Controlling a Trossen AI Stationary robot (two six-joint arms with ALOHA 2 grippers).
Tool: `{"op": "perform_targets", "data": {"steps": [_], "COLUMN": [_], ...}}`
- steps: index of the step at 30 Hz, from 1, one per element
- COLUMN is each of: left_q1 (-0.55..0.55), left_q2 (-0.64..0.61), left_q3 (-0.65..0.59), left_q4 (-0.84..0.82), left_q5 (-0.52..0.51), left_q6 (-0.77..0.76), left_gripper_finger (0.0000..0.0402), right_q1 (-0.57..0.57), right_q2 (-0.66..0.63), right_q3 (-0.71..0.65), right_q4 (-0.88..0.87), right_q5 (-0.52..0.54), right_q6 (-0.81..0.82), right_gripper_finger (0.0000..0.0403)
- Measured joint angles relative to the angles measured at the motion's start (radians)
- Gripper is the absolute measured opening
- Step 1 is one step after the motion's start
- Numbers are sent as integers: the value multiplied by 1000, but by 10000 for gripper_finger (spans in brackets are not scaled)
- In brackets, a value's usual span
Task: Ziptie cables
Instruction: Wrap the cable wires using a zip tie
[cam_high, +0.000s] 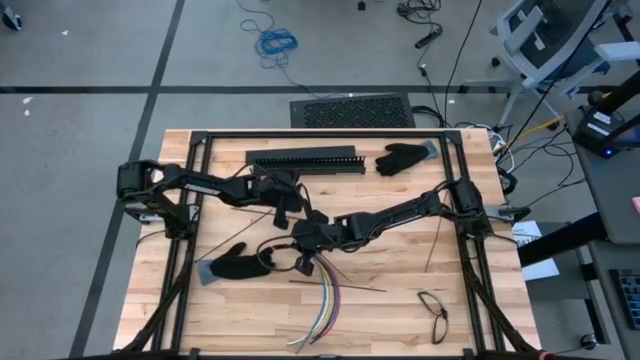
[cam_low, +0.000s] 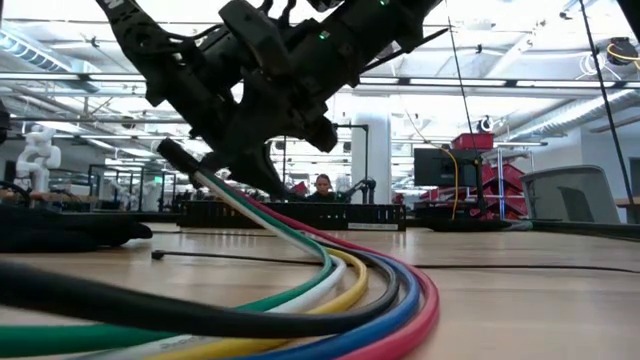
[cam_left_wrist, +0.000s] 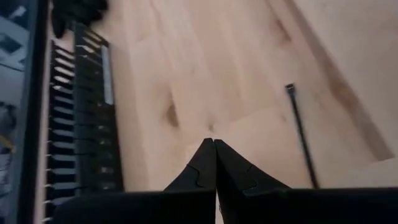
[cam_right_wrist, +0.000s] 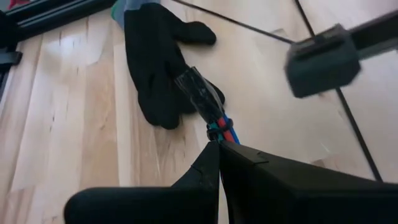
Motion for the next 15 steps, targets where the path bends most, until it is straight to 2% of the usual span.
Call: {"op": "perform_targets", "data": {"steps": [4, 9, 15], "left_q1": [0, -11, -36], "left_q2": [2, -29, -53], "left_q3": [25, 52, 51], "left_q4": [44, 1, -18], "left_q5": [-81, -17, -68], "left_q6": [46, 26, 20], "left_gripper_finger": [0, 0, 0], "right_q1": [1, 1, 1], "right_q2": [-3, -10, -19], "right_q3": [3, 4, 4], "right_q4": [20, 24, 40], "right_q5": [-10, -24, -37], "right_q6": [-1, 5, 8], "right_gripper_finger": [0, 0, 0]}}
